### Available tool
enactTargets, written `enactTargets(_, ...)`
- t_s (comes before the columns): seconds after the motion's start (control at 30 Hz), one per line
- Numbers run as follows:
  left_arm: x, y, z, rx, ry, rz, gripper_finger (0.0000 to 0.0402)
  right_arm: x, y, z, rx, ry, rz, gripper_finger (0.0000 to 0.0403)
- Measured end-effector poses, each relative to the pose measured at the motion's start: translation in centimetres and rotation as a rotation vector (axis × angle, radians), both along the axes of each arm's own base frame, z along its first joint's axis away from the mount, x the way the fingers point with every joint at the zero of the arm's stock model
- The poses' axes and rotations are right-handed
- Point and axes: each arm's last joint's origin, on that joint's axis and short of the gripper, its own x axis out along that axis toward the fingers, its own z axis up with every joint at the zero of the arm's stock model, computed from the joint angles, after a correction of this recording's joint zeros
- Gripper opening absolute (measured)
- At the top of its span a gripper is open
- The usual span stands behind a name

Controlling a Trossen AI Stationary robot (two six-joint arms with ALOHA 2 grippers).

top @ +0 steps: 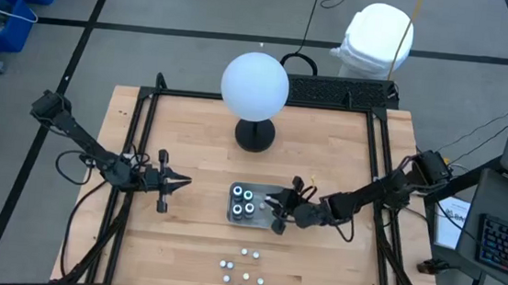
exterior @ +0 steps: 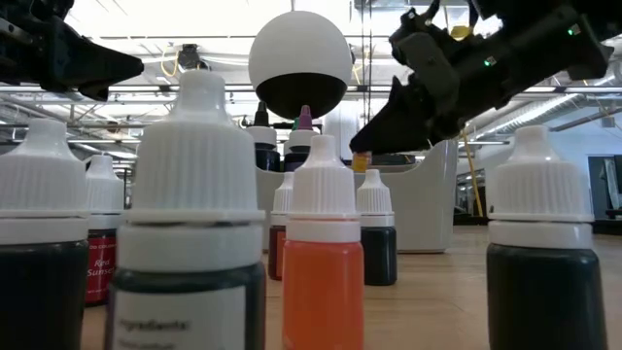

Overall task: Pick & Place food coloring
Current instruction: Put the small orange food coloring bottle into the gray bin

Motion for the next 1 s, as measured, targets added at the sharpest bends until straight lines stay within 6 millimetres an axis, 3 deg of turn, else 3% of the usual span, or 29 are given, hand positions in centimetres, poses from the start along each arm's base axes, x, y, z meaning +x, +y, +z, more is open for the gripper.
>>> enactTargets(0.4, 0.0, 0.0, 0.0, 0.001, 0.000, 0.000, 0.0037, -1.0, 3.3, 0.1, -0.024, -0.024, 0.125, 0.0058)
enactTargets(0.73, 0.0, 0.0, 0.0, 0.002, 0.000, 0.000, 0.0037, -0.4, 3.2, -1.5, -0.020, -0.004, 0.129, 0.0056)
enactTargets(1.0, 0.0, 0.0, 0.0, 0.008, 0.001, 0.000, 0.0037, 0.0, 2.9, -1.6, -0.042, -0.015, 0.136, 0.0056)
